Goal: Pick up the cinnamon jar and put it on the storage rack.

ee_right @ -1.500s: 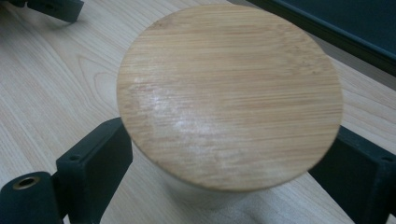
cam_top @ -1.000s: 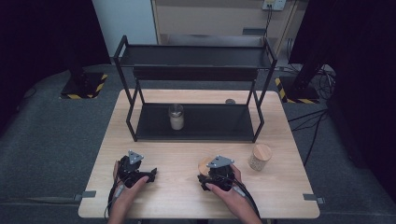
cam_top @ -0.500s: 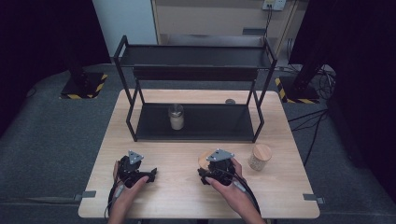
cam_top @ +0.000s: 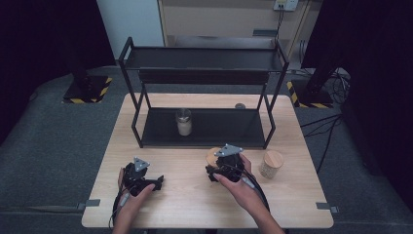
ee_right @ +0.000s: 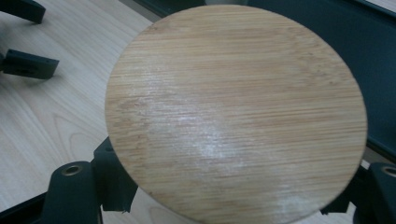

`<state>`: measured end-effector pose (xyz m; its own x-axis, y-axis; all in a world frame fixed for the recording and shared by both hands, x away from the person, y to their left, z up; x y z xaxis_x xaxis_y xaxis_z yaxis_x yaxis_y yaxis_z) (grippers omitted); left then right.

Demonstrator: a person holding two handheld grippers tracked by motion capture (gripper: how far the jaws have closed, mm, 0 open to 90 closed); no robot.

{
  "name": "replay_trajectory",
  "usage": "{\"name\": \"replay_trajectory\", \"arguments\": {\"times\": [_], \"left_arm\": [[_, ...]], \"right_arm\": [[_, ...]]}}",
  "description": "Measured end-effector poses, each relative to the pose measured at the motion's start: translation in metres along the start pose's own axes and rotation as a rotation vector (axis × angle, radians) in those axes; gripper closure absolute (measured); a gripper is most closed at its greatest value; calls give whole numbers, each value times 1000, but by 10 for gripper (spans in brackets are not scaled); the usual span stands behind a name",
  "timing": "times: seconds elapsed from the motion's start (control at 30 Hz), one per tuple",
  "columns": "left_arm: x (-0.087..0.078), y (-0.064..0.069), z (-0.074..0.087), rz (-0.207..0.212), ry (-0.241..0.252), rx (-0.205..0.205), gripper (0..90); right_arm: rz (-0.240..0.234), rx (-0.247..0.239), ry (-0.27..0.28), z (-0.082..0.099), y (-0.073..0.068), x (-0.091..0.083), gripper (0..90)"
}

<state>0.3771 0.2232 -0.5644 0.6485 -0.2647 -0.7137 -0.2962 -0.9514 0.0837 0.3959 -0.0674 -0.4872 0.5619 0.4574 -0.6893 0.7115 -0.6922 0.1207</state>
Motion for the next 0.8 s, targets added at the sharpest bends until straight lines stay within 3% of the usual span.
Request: {"name": "replay_trajectory", "arguments": {"times": [0.8], "left_arm": [[0, 0, 0, 0, -1, 1, 0]], "right_arm": [[57, 21, 6, -30, 26, 13, 251]]}}
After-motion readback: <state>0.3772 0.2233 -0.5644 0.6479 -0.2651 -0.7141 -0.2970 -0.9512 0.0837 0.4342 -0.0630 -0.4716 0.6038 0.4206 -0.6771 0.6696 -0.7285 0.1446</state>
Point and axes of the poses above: each handheld gripper's, and its own axes: x roughly forward along the jaws, z roughly out of its underside, y roughly to its right, the point moved 4 cm from there along x, roughly forward along the jaws, and after that the axes turned 7 degrees about -x, right-handed, at the moved point
